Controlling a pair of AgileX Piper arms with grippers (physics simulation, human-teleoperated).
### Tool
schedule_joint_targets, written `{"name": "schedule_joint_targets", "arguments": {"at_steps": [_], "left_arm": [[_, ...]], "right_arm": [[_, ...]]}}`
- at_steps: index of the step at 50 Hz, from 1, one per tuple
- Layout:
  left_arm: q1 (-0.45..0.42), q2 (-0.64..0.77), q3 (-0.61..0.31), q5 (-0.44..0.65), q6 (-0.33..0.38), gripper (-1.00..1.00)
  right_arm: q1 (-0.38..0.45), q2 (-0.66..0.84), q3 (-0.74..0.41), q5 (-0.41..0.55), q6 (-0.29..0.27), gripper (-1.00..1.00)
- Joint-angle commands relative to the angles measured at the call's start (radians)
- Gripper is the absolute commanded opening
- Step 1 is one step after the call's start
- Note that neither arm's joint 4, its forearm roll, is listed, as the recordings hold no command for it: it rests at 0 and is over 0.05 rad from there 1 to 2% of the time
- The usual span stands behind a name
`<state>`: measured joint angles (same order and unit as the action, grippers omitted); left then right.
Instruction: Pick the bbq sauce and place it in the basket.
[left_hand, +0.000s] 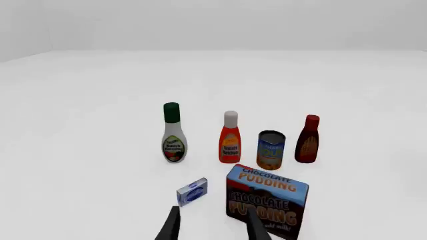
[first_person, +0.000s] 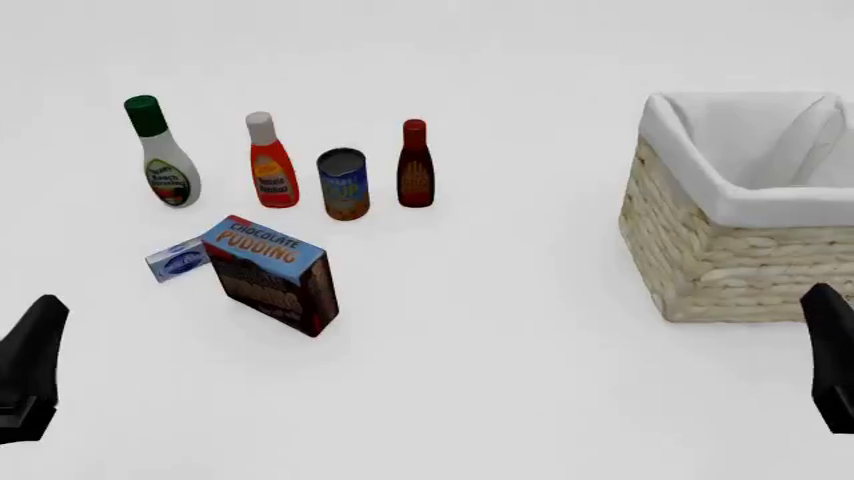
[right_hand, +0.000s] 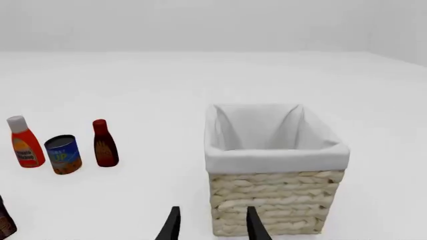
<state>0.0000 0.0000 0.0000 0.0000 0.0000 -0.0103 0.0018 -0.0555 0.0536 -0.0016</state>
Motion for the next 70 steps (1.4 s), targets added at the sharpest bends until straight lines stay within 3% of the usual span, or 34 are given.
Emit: {"name": "schedule_joint_targets", "arguments": {"at_steps": [1,20,48,58,70], "left_arm": [[0.000,0.000,0.000,0.000,0.000,1.00],[0.000,0.000,0.000,0.000,0.000,1.00],[0.000,0.000,0.000,0.000,0.000,1.00],[0.000,0.000,0.000,0.000,0.000,1.00],[0.000,0.000,0.000,0.000,0.000,1.00]], "right_arm": [[0.002,0.012,0.053,-0.058,-0.010,1.00],[0.037,0.007,0.040,-0.043,-0.038,1.00],[0.086,0.442,-0.264,-0.139,-0.106,1.00],[0.134,0.537,-0.371,-0.128,-0.152,1.00],[0.177,0.649,-0.467,-0.076,-0.160,1.00]]}}
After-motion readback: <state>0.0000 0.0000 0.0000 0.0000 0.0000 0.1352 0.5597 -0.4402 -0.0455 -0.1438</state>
